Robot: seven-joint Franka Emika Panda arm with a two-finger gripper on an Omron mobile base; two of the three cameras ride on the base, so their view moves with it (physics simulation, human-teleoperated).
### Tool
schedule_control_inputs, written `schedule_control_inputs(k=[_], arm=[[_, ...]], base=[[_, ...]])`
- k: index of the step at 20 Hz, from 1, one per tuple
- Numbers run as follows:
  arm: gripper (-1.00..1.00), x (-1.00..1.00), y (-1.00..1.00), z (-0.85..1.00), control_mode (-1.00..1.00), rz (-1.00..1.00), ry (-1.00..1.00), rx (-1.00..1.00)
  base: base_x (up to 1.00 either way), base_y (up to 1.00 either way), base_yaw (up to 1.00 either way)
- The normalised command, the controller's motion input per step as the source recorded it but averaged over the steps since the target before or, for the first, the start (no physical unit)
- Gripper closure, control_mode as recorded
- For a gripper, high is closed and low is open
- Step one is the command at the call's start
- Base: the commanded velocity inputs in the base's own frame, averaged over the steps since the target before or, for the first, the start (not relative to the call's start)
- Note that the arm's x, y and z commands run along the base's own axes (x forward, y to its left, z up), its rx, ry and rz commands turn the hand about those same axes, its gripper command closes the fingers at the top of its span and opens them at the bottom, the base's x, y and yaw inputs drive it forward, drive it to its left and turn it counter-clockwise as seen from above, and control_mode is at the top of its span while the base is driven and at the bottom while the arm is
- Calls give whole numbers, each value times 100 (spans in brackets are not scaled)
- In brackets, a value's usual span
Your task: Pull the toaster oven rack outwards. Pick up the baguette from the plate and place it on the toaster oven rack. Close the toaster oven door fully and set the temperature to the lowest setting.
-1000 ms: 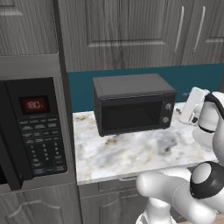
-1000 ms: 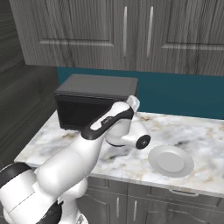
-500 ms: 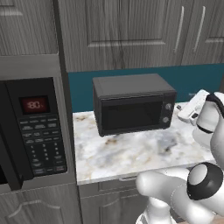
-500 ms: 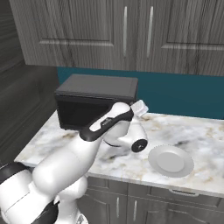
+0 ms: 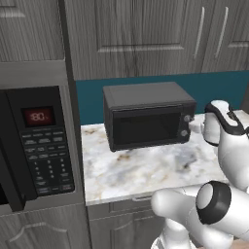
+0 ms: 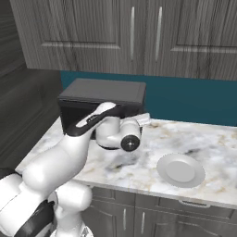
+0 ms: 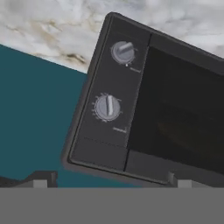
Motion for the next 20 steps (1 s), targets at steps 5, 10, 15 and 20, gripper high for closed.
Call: schedule_control_inputs(k=[5,10,15,20], arm=[[-100,0,0,-19,-100,0,1,23],[-100,0,0,-45,-100,0,-2,23],[-100,4,0,-56,-100,0,-7,9],[-100,26,1,-32,-100,0,-15,0]], base=[[0,0,0],[0,0,0],[0,0,0],[0,0,0]])
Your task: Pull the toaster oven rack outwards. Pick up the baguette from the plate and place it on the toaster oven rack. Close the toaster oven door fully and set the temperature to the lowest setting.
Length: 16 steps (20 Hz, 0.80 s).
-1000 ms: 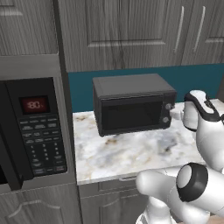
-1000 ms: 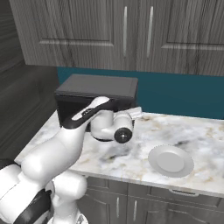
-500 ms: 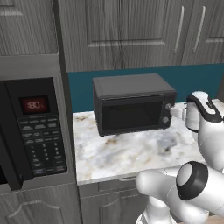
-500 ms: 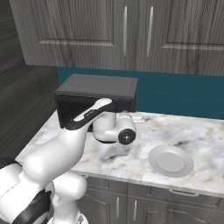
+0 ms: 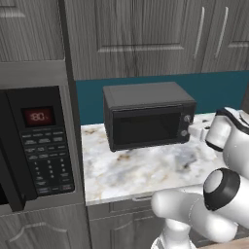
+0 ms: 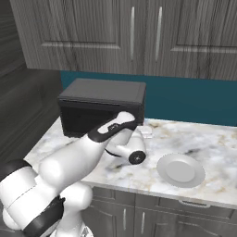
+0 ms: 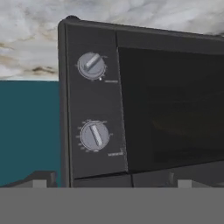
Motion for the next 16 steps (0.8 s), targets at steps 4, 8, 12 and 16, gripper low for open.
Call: schedule_control_inputs(k=[4,8,12,16], arm=[[-100,7,3,-15,-100,-2,-23,-1],[-100,3,18,-3,-100,-9,-13,-1],[-100,16,13,0,-100,-4,-1,0],[-100,19,3,0,-100,-2,0,0]], base=[[0,0,0],[0,0,0],[0,0,0],[0,0,0]])
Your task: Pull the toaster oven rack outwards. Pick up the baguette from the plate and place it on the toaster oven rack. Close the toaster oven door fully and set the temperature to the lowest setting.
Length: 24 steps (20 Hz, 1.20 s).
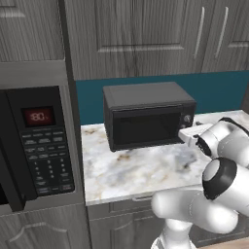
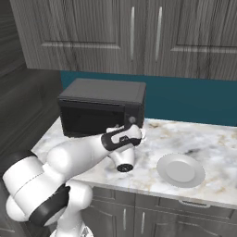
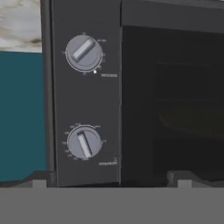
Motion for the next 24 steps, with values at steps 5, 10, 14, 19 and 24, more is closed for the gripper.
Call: schedule_control_inputs(k=[5,10,14,19,24], arm=[[-100,27,0,0,-100,0,0,0],[-100,22,-1,0,-100,0,0,0],[-100,14,-7,-2,-100,0,0,0],[-100,15,-19,0,-100,0,0,0],[-100,23,-18,-2,-100,0,0,0]], base=[[0,0,0],[0,0,0],[0,0,0],[0,0,0],[0,0,0]])
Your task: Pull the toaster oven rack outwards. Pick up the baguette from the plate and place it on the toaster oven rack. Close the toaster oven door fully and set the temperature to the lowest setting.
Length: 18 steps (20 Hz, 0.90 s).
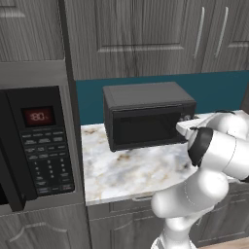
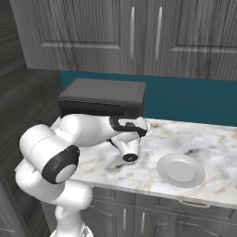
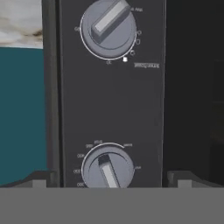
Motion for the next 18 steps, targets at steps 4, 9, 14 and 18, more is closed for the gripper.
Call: schedule_control_inputs(k=[4,9,14,18], arm=[[-100,6,-2,-14,-100,0,0,0],[-100,1,-2,-20,-100,0,0,0],[100,0,18,0,-100,-1,-6,-2],[100,0,30,0,-100,-5,-9,-4]], base=[[0,0,0],[0,0,0],[0,0,0],[0,0,0]])
